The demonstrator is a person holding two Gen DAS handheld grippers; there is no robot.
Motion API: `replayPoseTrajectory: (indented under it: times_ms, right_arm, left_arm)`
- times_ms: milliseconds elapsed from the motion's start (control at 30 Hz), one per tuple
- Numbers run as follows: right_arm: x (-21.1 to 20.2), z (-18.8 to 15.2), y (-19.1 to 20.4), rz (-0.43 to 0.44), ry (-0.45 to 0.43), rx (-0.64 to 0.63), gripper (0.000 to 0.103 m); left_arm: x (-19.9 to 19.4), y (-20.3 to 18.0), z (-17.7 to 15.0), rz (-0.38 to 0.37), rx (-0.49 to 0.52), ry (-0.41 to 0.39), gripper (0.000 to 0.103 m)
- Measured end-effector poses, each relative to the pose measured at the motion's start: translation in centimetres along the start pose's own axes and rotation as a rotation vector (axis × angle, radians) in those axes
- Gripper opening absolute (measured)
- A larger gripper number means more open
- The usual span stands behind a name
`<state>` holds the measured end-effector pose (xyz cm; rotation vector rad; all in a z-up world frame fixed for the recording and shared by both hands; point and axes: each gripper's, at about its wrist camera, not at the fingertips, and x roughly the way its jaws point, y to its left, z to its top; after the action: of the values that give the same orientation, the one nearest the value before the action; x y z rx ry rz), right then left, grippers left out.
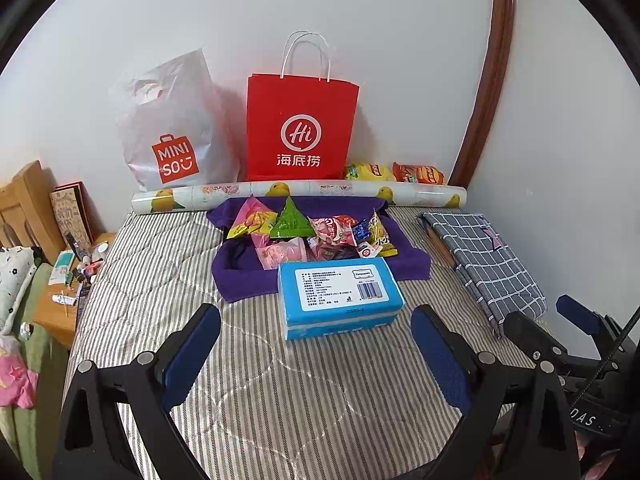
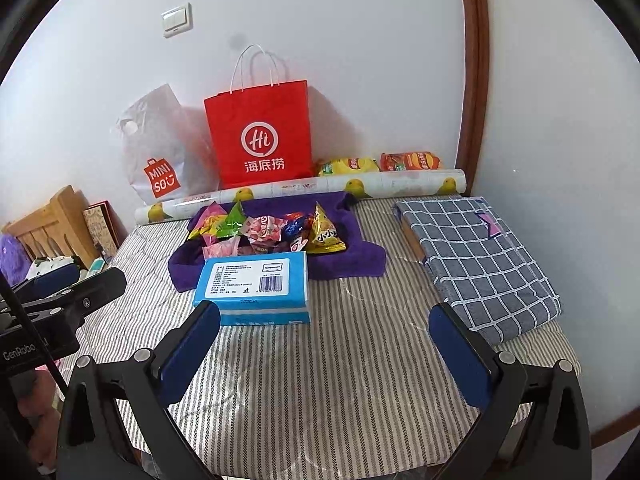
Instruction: Organize snacks
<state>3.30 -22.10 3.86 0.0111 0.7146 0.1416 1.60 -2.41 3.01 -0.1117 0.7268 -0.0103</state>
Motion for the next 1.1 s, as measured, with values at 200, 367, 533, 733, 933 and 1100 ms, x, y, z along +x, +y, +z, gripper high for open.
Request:
replayPoseTrajectory:
  times_ms: [200,367,533,733,933,1100]
  right_arm:
    - [-0.02,-0.07,0.07,0.001,0.003,-0.006,0.103]
    - [-0.04,-0.12,0.13,0.003,0.003,-0.004,0.103]
    - [-0.18,-0.15,0.14,0.004,-0.001,-0.002,0.103]
    - [-0.30,-0.20,0.23,0.005,-0.004,-0.004,0.103]
    - [-0.38,-0.20,0.21,0.004,-0.004,-0.003,0.103]
    - [-0.44,-0.23,0.23,0.003,-0.005,-0.005,0.103]
  left_arm:
    - [-0.08,-0.03,0.03,-0.003,0.001,0.001,0.097]
    - [-0.11,-0.01,-0.01,-0.002,0.000,0.001,0.097]
    - [-0.24,0.05,-0.09,-0.004,-0.001,-0.001,0.097]
    - [-0.36,0.06,-0.18,-0.008,-0.003,-0.001,0.097]
    - [-0.41,0.12,-0.17,-0.009,-0.005,0.000,0.096]
    - [-0.50,0.18,-0.14,-0.013,-0.004,-0.003,0.097]
